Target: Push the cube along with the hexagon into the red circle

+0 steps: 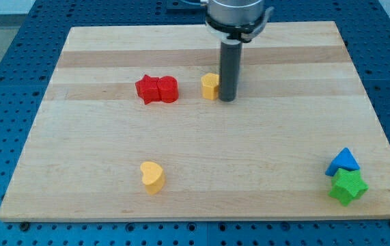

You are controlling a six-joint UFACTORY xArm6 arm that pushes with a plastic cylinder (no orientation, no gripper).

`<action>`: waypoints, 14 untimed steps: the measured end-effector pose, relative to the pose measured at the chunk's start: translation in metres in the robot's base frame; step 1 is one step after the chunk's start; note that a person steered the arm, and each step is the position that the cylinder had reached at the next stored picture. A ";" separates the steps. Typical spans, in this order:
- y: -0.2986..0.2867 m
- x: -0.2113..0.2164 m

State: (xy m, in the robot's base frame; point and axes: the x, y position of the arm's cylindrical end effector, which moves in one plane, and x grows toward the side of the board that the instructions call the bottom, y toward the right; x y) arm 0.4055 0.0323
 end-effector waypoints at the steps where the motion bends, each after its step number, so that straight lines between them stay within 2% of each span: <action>1: -0.021 0.000; 2: -0.030 0.002; 3: 0.027 0.029; 5: 0.036 -0.020; 9: 0.053 0.017; 10: 0.115 -0.010; 11: 0.135 -0.080; 12: 0.110 -0.118; 13: 0.066 -0.110; 14: 0.055 -0.079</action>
State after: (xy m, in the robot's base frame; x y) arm 0.3266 0.0873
